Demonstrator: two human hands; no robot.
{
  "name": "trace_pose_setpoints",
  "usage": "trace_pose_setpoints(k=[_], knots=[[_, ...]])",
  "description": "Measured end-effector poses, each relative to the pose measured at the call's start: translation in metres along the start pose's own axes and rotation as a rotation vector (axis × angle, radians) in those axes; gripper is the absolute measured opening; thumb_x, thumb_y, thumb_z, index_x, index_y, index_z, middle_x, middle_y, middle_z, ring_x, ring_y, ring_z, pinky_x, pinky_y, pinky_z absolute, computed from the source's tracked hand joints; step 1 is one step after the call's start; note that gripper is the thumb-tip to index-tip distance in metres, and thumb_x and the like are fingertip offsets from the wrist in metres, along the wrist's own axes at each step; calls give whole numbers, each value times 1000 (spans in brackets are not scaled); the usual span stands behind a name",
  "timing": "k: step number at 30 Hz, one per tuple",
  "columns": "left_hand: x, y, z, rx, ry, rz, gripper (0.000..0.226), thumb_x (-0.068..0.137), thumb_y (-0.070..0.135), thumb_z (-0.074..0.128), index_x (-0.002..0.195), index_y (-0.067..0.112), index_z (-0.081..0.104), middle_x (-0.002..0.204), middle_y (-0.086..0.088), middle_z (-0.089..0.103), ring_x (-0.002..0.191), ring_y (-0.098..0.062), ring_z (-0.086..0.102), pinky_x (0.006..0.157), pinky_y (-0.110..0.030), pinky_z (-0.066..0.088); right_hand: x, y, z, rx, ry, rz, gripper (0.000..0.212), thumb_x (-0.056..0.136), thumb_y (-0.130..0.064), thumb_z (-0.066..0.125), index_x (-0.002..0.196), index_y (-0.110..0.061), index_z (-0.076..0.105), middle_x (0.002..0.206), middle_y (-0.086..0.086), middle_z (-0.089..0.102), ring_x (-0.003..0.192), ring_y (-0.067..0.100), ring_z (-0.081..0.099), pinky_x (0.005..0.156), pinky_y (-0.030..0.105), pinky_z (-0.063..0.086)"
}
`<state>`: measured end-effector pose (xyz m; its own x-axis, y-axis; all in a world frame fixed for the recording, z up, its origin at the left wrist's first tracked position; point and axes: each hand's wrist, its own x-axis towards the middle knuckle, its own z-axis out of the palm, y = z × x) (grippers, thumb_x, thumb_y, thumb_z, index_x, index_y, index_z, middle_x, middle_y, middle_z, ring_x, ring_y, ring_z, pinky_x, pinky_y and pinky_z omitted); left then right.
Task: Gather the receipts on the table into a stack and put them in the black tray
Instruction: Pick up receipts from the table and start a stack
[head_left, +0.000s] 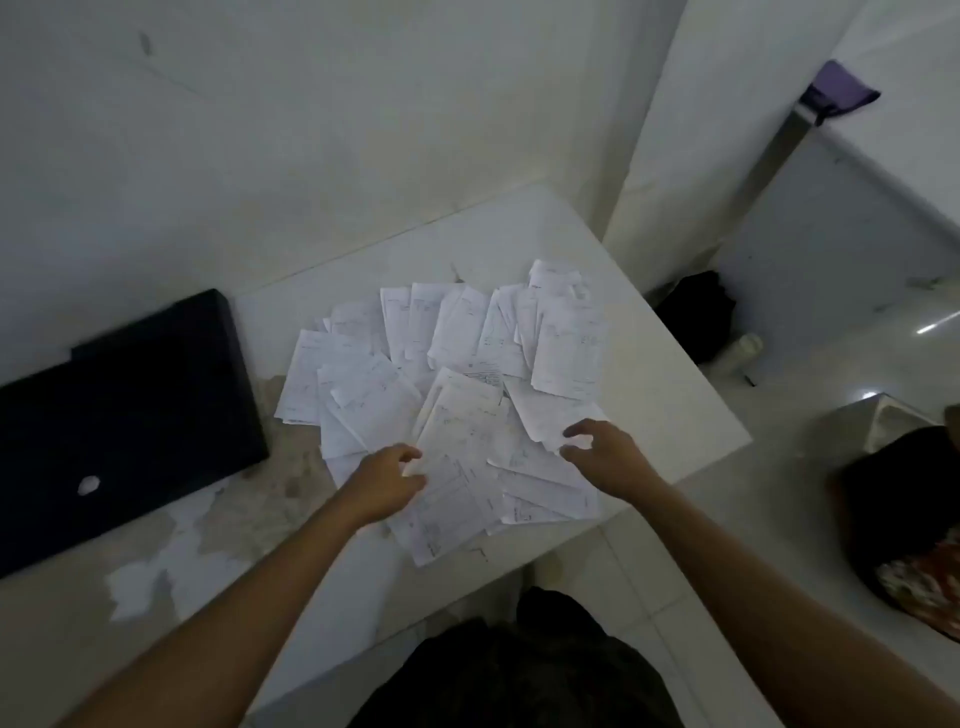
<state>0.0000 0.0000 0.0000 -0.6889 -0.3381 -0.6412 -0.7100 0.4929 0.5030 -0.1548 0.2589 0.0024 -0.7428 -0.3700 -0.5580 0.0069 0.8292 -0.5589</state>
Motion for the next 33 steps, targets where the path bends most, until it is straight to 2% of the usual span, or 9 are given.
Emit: trace_pose_setpoints(k=[4, 11, 14, 19, 22, 25, 27, 29, 33], knots=[[-9, 5, 30, -44, -15, -72, 61, 91, 24, 63, 146, 13, 37, 153, -8, 36, 137, -22, 39, 109, -28, 32, 21, 17, -1, 95, 216, 157, 68, 87, -40, 68, 141, -8, 41, 146, 16, 35, 131, 37, 40, 107, 47, 38], [-16, 3, 48, 76, -69, -98, 67, 90, 31, 65, 148, 19, 34, 163, 0, 8, 146, -16, 23, 118, -31, 21, 64, -21, 9, 127, 285, 298, 89, 79, -48, 75, 141, -5, 27, 139, 17, 32, 126, 37, 35, 100, 47, 39], [-16, 1, 53, 70, -58, -88, 64, 91, 30, 63, 148, 19, 35, 163, 2, 7, 147, -14, 20, 117, -29, 19, 73, -26, 10, 105, 259, 362, 91, 76, -34, 80, 141, -8, 22, 137, 16, 32, 124, 36, 38, 98, 46, 45], [-16, -1, 59, 28, -21, -86, 61, 92, 28, 63, 147, 18, 36, 163, 3, 6, 147, -15, 20, 118, -30, 19, 85, -22, 10, 227, 230, 282, 66, 80, -1, 65, 133, -8, 27, 127, 20, 41, 110, 37, 54, 96, 41, 50], [-18, -4, 65, 30, -36, -87, 66, 91, 30, 62, 149, 18, 32, 163, 5, -3, 148, -15, 17, 119, -31, 19, 88, -24, 1, 362, 169, 312, 40, 84, 2, 56, 122, -3, 43, 112, 15, 54, 103, 33, 60, 81, 35, 51], [-20, -5, 71, 36, -19, -82, 69, 91, 32, 62, 150, 17, 29, 163, 6, -6, 149, -18, 13, 120, -35, 18, 88, -17, -4, 394, 127, 301, 11, 82, 2, 51, 77, -7, 54, 76, 4, 53, 68, 22, 55, 53, 24, 41], [-21, -5, 73, 33, 15, -74, 68, 90, 31, 63, 148, 17, 32, 163, 6, -5, 149, -20, 14, 120, -37, 19, 83, -13, -6, 419, 135, 278, 27, 81, 2, 49, 59, -11, 39, 60, 1, 43, 55, 15, 41, 47, 22, 30], [-22, -5, 75, 19, 49, -70, 64, 90, 29, 64, 146, 17, 35, 164, 5, -1, 148, -21, 16, 119, -39, 22, 76, -7, -8, 461, 151, 253, 23, 81, -1, 50, 60, -9, 43, 61, 1, 44, 58, 16, 42, 49, 22, 31], [-25, -4, 79, 2, 104, -76, 60, 89, 25, 65, 142, 20, 39, 163, 8, 3, 147, -22, 18, 118, -41, 24, 57, 8, -12, 525, 107, 276, 8, 86, -9, 53, 92, -8, 58, 83, 3, 56, 72, 18, 52, 56, 25, 41]])
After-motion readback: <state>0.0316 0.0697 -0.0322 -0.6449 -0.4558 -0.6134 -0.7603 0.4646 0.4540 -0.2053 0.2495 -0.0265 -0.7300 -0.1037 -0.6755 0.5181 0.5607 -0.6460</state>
